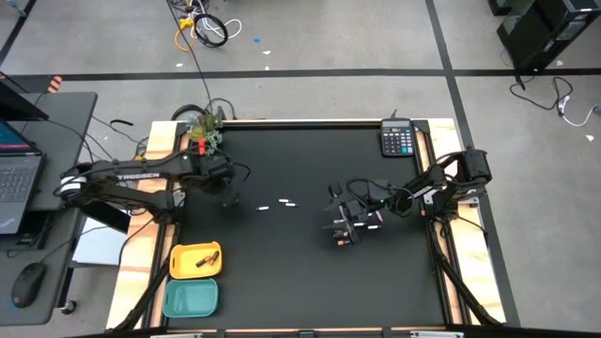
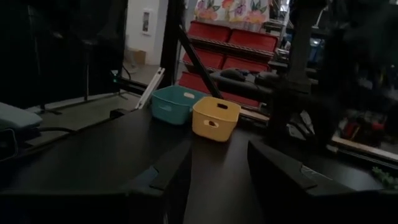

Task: Sort batteries
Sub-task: Put the silver battery into the green bin

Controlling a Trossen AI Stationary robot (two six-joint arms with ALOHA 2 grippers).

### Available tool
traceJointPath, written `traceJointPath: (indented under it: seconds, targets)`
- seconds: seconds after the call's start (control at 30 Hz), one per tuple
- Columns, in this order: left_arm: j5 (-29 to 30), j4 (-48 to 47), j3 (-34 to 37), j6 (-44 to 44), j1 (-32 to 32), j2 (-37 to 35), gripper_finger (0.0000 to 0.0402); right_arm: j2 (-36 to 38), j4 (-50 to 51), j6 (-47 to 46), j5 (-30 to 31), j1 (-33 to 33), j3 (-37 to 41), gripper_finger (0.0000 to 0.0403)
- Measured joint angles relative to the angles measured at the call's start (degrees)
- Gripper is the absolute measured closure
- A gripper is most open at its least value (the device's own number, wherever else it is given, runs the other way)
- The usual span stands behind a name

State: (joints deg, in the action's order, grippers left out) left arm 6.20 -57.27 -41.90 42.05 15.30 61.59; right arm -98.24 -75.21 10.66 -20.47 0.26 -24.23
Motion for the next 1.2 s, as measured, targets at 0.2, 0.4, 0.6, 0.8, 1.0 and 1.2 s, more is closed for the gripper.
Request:
traceJointPath:
  seconds: [0.2,0.4,0.6,0.8,1.0,1.2]
  targets:
    - [-12.69,-6.59,-9.02,12.47,-11.45,-0.23,0.0383,0.0,2.2,-0.51,1.39,-1.5,-0.01,0.0234]
    - [-19.15,-3.55,-11.36,39.29,-31.4,0.53,0.0383,0.0,4.08,-1.68,2.91,-2.27,0.0,0.0234]
    - [-18.9,5.79,-11.34,68.8,-52.87,3.8,0.0383,0.0,4.41,-1.83,2.89,-2.61,0.0,0.0234]
    - [-19.75,18.32,-11.36,87.39,-65.31,9.67,0.0383,0.0,4.03,-1.16,2.86,-2.61,0.0,0.0234]
    - [-24.11,17.82,-11.36,86.13,-66.1,16.65,0.037,0.0,1.5,-1.51,1.04,-2.59,0.0,0.0234]
    - [-26.84,13.19,-11.34,84.57,-67.13,18.7,0.0319,0.0,-0.09,-2.14,-0.42,-2.55,0.0,0.0234]
